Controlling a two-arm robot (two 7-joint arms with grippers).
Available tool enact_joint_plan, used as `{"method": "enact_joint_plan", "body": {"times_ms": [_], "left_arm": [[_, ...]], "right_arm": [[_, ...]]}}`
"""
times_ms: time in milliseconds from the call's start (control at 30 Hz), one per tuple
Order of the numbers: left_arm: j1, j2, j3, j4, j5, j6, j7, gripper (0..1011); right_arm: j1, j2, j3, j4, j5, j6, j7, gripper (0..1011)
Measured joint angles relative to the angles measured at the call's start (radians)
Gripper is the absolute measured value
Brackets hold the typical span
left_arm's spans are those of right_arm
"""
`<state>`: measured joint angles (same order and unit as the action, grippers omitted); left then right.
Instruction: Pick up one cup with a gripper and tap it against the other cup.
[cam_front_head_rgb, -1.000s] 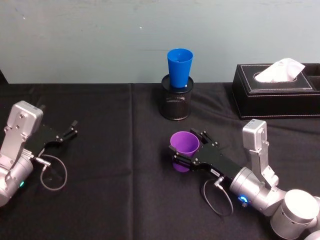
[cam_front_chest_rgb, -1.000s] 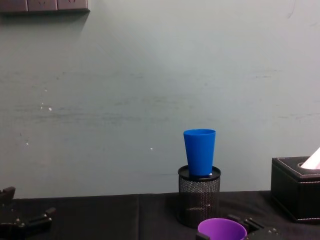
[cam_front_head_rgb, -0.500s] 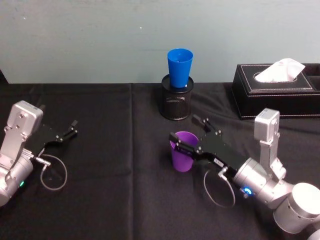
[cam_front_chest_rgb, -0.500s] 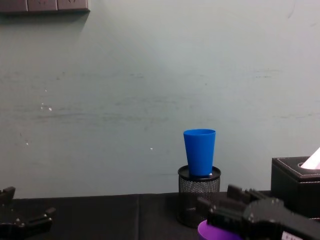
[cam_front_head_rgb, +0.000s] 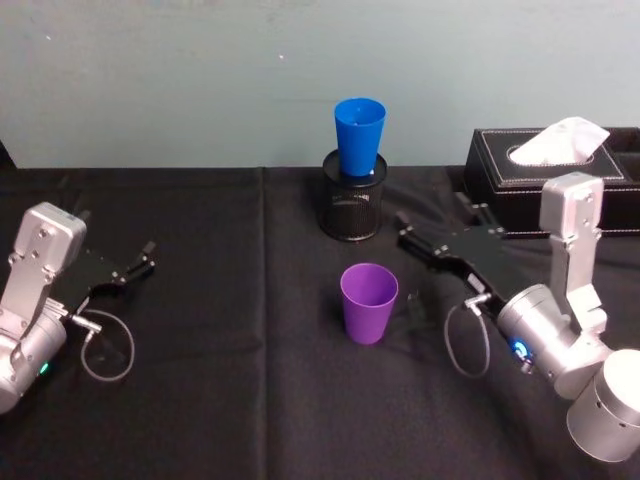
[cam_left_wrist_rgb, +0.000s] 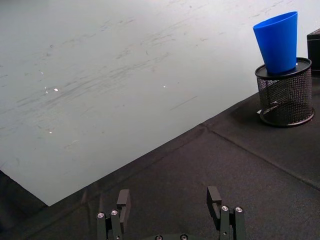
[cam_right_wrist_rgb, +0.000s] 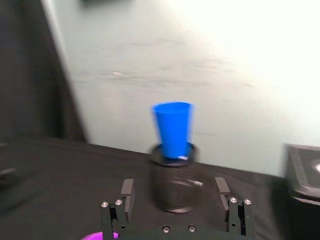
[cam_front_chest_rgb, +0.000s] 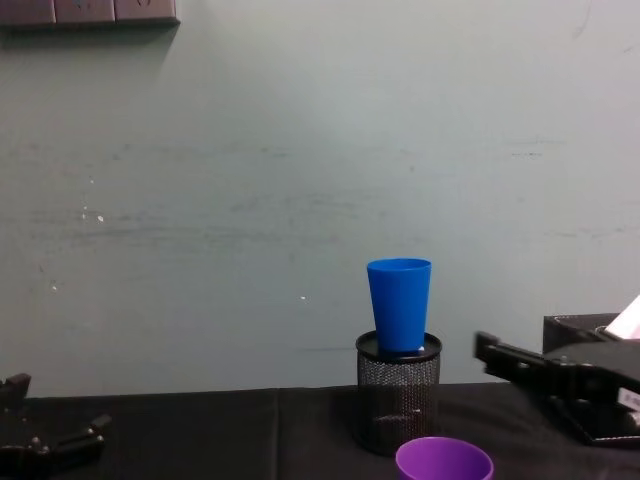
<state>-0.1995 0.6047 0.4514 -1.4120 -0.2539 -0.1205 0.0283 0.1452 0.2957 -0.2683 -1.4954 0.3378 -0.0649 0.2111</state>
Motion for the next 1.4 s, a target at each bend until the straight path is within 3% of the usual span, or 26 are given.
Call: {"method": "enact_joint_plan", "body": {"times_ms": [167, 333, 600, 1400], "left_arm": [[0.0, 0.0, 0.0, 0.0, 0.0, 0.0, 0.0, 1000], [0.0, 0.0, 0.0, 0.0, 0.0, 0.0, 0.0, 1000], [0.0, 0.0, 0.0, 0.0, 0.0, 0.0, 0.0, 1000], [0.0, 0.0, 0.0, 0.0, 0.0, 0.0, 0.0, 1000]], "right_arm": [[-0.015, -0.034, 0.035, 0.009, -0.048, 0.053, -0.114, 1003], [-0.006, -0.066, 0.044, 0.066, -0.078, 0.064, -0.159, 1003], [0.034, -0.091, 0.043, 0.142, -0.107, 0.075, -0.149, 1003], [0.026, -0.089, 0.043, 0.132, -0.103, 0.068, -0.151, 1003]]}}
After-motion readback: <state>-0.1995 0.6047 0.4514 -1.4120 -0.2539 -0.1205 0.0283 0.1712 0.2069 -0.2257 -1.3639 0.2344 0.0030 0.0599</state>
